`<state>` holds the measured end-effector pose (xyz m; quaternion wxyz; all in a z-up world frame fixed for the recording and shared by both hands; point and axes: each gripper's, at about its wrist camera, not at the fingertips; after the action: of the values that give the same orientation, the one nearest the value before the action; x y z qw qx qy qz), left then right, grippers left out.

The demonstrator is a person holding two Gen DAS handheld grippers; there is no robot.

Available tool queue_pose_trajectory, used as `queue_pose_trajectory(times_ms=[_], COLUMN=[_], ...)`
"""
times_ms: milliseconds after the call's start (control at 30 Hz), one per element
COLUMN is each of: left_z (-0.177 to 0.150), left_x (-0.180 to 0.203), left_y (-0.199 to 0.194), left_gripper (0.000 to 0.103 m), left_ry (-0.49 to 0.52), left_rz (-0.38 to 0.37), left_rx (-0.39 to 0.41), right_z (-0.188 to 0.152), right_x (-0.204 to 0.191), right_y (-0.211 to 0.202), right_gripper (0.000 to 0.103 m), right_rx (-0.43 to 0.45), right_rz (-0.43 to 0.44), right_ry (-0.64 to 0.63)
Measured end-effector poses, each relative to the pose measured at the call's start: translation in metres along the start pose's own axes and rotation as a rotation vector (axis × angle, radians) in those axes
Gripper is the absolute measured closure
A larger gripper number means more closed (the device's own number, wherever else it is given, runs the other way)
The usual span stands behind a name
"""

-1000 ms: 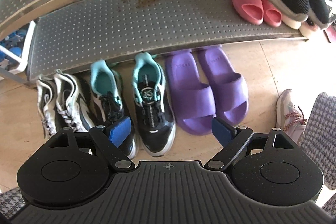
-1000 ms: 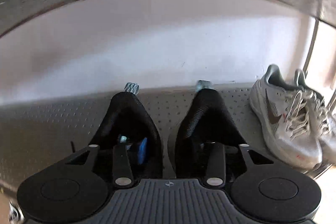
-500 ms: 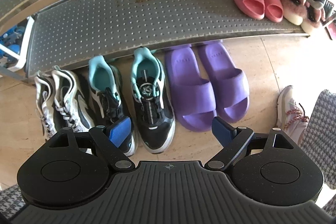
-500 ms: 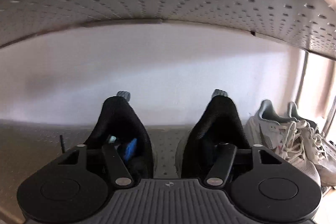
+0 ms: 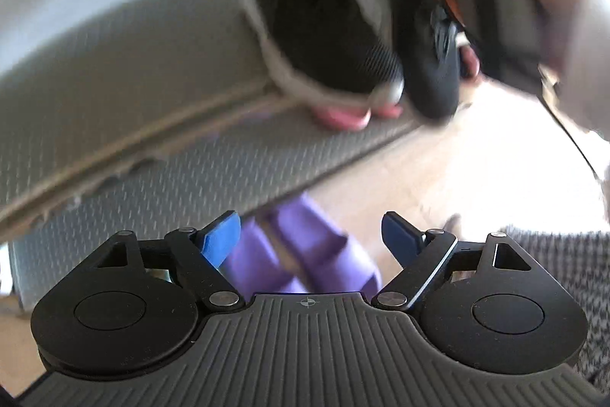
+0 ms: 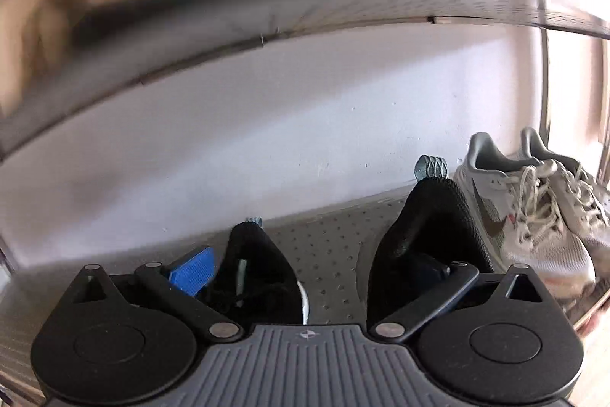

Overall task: Organize scattered shoes
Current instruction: 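Release and regrip the black sneakers by the laces with the right gripper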

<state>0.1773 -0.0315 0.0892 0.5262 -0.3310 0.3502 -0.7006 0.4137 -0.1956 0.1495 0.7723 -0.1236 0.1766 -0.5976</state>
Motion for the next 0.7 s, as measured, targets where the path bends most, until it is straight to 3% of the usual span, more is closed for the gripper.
queue_pose_trajectory(times_ms=[133,233,267,300,367,533,600,700], left_z=[-0.006,-0.012,-0.013,-0.014,-0.015,-0.013,-0.013,-0.012], left_x=[-0.011,-0.012,-0.012,-0.011,-0.011,-0.01,-0.011,-0.013], left_y=[0.019,0.025,0.026,0.026,0.023,0.024,0.028,0.033], left_gripper=[0.015,0.015,0.015,0.015,0.015,0.015,0.015,0.015], left_ry=[-0.094,-0.099,-0.099,-0.102,-0.11,-0.089,-0.093,-0.102], left_rz=[-0.005,0.01,0.018,0.027,0.027,0.027,0.038,0.033], left_rx=[-0.14,-0.162,-0.166,-0.168,-0.161,-0.14,-0.147,-0.16], right_z=[-0.001,-0.01,-0.02,-0.035,-0.045,-0.039,-0.033,-0.026], right_x=[-0.003,0.021,0.036,0.051,0.056,0.044,0.04,0.043], right_y=[-0.042,-0.057,-0.036,-0.007,0.015,0.04,0.047,0.058], right_gripper=[0.001,0.001,0.017,0.023,0.026,0.03,0.029,0.023], right_rx=[-0.025,-0.031,-0.131,-0.257,-0.301,-0.265,-0.176,-0.127], right_rz=[-0.031,-0.071,-0.055,-0.076,-0.097,-0.15,-0.176,-0.168], right_ry=[-0.181,-0.173,-0.143,-0.097,-0.108,-0.178,-0.212,-0.196])
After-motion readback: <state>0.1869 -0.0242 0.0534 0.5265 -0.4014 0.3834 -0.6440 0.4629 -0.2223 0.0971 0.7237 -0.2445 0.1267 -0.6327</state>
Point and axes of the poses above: each gripper's, at about its wrist camera, not at the fingertips, and y roughly the way its jaws point, x to its right, z to its top, and after that the axes turned 1 degree about -z, right-handed
